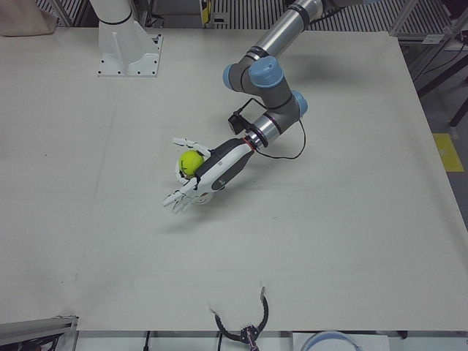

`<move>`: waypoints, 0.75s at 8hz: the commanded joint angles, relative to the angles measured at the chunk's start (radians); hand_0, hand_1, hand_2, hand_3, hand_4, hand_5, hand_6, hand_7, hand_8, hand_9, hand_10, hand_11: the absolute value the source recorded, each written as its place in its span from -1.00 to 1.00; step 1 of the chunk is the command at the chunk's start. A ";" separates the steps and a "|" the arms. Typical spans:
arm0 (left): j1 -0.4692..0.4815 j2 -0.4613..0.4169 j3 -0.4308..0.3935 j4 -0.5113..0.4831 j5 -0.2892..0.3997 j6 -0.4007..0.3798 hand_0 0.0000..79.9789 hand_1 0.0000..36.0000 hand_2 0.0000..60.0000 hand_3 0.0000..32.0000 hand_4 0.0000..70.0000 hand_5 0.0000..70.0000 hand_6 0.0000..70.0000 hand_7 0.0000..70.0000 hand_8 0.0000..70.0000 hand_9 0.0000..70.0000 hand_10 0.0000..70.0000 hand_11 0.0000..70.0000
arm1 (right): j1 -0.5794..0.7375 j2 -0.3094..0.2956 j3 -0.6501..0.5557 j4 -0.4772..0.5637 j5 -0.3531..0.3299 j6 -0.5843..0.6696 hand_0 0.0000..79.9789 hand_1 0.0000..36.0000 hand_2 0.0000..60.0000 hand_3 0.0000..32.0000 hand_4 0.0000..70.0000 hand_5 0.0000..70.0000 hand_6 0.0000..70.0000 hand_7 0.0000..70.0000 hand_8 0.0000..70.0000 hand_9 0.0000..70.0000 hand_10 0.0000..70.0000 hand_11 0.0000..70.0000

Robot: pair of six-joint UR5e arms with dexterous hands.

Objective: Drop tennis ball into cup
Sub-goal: 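Open the left hand fingers to release the ball into the mug, then lift the open left hand away from the mug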

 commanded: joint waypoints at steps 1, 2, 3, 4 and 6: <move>-0.005 0.018 0.000 -0.029 0.003 -0.005 0.04 -0.44 -0.53 -1.00 -0.85 -0.87 -0.66 -0.95 -0.91 -0.96 -1.00 -1.00 | 0.001 0.000 0.000 0.001 0.000 0.000 -1.00 -1.00 -1.00 -1.00 -1.00 -1.00 -1.00 -1.00 -1.00 -1.00 -1.00 -1.00; -0.004 0.018 -0.002 -0.027 0.003 -0.014 0.04 -0.46 -0.49 -1.00 -0.85 -0.83 -0.51 -0.98 -0.89 -0.96 -1.00 -1.00 | 0.001 0.000 0.000 -0.001 0.000 0.000 -1.00 -1.00 -1.00 -1.00 -1.00 -1.00 -1.00 -1.00 -1.00 -1.00 -1.00 -1.00; -0.004 0.016 -0.005 -0.026 0.003 -0.014 0.04 -0.46 -0.47 -1.00 -0.85 -0.83 -0.50 -0.97 -0.89 -0.97 -1.00 -1.00 | 0.001 0.000 0.000 0.001 0.000 0.000 -1.00 -1.00 -1.00 -1.00 -1.00 -1.00 -1.00 -1.00 -1.00 -1.00 -1.00 -1.00; -0.010 0.018 -0.008 -0.026 0.003 -0.017 0.04 -0.43 -0.49 -1.00 -0.86 -0.87 -0.67 -0.96 -0.93 -0.97 -1.00 -1.00 | -0.001 0.000 0.000 0.001 0.000 0.000 -1.00 -1.00 -1.00 -1.00 -1.00 -1.00 -1.00 -1.00 -1.00 -1.00 -1.00 -1.00; -0.295 0.030 -0.026 -0.027 0.009 -0.044 0.04 -0.45 -0.43 -1.00 -0.85 -0.82 -0.46 -0.98 -0.89 -0.98 -1.00 -1.00 | 0.001 0.000 0.000 -0.001 0.000 0.000 -1.00 -1.00 -1.00 -1.00 -1.00 -1.00 -1.00 -1.00 -1.00 -1.00 -1.00 -1.00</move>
